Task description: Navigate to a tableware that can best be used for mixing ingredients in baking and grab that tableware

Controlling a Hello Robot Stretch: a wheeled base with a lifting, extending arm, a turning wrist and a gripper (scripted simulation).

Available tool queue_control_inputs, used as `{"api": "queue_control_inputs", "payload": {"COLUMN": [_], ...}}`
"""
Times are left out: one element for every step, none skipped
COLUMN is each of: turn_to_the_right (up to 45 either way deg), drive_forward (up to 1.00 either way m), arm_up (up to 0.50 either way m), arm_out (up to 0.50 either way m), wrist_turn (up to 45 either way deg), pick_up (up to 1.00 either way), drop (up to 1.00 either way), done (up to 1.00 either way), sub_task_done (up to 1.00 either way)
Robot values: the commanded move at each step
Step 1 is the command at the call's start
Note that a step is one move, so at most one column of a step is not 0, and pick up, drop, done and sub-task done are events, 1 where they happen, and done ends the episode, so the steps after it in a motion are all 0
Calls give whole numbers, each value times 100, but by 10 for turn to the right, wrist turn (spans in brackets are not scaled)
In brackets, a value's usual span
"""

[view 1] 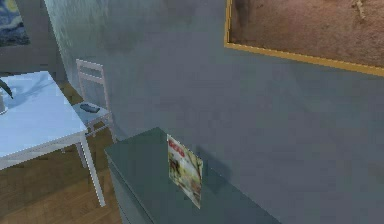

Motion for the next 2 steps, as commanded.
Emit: {"api": "queue_control_inputs", "payload": {"turn_to_the_right": [0, 0], "drive_forward": [0, 0], "arm_up": [10, 0], "arm_out": [0, 0], "wrist_turn": [0, 0], "pick_up": [0, 0], "drop": [0, 0], "done": [0, 100], "sub_task_done": [0, 0]}}
